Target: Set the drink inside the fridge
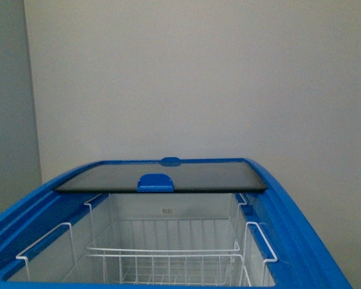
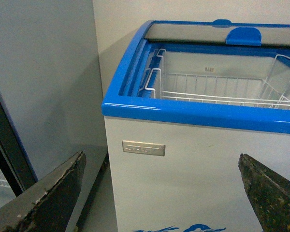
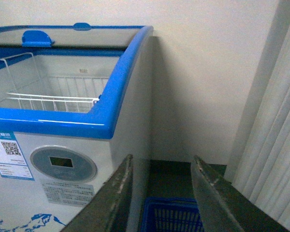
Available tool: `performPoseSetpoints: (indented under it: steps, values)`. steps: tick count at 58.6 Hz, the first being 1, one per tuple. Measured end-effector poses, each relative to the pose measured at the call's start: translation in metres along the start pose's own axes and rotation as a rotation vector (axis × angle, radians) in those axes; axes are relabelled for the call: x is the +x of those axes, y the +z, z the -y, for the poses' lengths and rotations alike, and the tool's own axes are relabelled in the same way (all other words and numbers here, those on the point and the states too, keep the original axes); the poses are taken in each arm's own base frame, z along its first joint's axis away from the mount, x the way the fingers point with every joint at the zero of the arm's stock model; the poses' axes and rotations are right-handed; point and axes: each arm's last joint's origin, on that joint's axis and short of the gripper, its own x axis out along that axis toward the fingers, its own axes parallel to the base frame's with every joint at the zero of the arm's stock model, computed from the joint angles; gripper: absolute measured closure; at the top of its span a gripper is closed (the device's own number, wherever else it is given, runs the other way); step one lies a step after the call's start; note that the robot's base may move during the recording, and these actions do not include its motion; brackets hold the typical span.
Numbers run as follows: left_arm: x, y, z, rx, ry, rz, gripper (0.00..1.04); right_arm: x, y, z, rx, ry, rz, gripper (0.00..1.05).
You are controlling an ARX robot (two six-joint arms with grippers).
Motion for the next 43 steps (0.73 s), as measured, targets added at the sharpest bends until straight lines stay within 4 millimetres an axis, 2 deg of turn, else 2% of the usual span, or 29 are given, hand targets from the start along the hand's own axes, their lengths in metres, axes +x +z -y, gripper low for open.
performPoseSetpoints:
  steps: [13, 17, 43]
  values:
    - [0.0, 0.0, 0.0, 0.0, 0.0, 0.0, 0.08, 0.0, 0.0, 0.0, 0.0, 0.0, 0.0, 0.19]
    - [0.0, 0.0, 0.0, 0.0, 0.0, 0.0, 0.08, 0.0, 0.0, 0.0, 0.0, 0.0, 0.0, 0.07]
    - [0.0, 0.0, 0.0, 0.0, 0.0, 0.0, 0.08, 0.0, 0.0, 0.0, 0.0, 0.0, 0.0, 0.07]
